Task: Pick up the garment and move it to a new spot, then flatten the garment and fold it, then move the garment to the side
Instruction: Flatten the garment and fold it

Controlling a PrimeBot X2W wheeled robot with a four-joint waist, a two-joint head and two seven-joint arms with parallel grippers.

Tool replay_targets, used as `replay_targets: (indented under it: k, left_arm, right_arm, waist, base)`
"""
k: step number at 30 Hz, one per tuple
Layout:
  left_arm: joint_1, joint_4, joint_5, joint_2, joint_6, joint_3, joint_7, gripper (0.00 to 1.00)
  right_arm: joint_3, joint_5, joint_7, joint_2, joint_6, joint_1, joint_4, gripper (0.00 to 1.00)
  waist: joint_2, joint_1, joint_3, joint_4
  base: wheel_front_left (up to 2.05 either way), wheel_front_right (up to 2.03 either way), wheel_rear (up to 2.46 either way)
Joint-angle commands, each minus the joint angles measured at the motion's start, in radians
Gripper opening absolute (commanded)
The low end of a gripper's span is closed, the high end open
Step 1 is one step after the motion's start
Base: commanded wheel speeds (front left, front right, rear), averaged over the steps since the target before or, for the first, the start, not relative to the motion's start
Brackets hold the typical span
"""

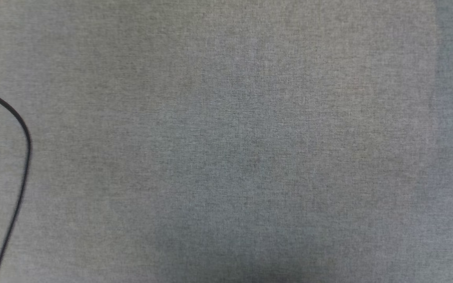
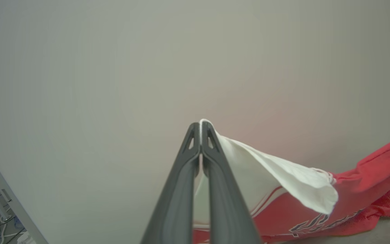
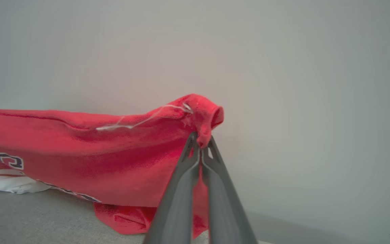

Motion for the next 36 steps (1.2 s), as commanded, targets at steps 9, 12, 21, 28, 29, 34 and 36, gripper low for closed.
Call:
replay_targets:
  k: [9,12,21,28,29,34,36]
  left_arm:
    - [0.462,-0.095,-0.032,-0.042,-0.006,-0.002,-0.006,0.00]
    - [0.581,-0.109,-0.051,-0.034,-0.006,-0.005,-0.006,0.00]
    - [0.906,-0.144,-0.103,0.022,-0.004,-0.055,0.061,0.00]
    - [1.146,-0.193,-0.136,0.076,0.005,-0.093,0.098,0.00]
    - [1.164,-0.201,-0.137,0.080,0.006,-0.096,0.100,0.00]
    - [1.256,-0.253,-0.150,0.106,0.008,-0.117,0.125,0.00]
    - [1.289,-0.283,-0.153,0.119,0.008,-0.128,0.136,0.00]
  right_arm:
    - [0.126,0.142,-0.046,-0.033,-0.002,0.369,-0.019,0.00]
    - [0.151,0.182,-0.051,-0.042,-0.002,0.462,-0.028,0.00]
    - [0.237,0.295,-0.056,-0.083,-0.002,0.724,-0.061,0.00]
    - [0.270,0.406,-0.031,-0.094,-0.002,0.912,-0.078,0.00]
    - [0.272,0.416,-0.027,-0.095,-0.002,0.928,-0.083,0.00]
    - [0.273,0.470,-0.006,-0.107,-0.002,1.011,-0.122,0.00]
    - [0.269,0.492,0.000,-0.117,-0.002,1.044,-0.143,0.00]
  waist:
    - [0.0000,-0.0001,-0.235,0.046]
    - [0.0000,-0.0001,-0.284,0.051]
    - [0.0000,-0.0001,-0.427,0.068]
    - [0.0000,-0.0001,-0.541,0.064]
    - [0.0000,-0.0001,-0.553,0.063]
    - [0.0000,-0.0001,-0.610,0.055]
    - [0.0000,-0.0001,-0.630,0.055]
  base:
    - [0.00,0.00,0.00]
    - [0.00,0.00,0.00]
    - [0.00,0.00,0.00]
    - [0.00,0.00,0.00]
    - [0.00,0.00,0.00]
    - [0.00,0.00,0.00]
    - [0.00,0.00,0.00]
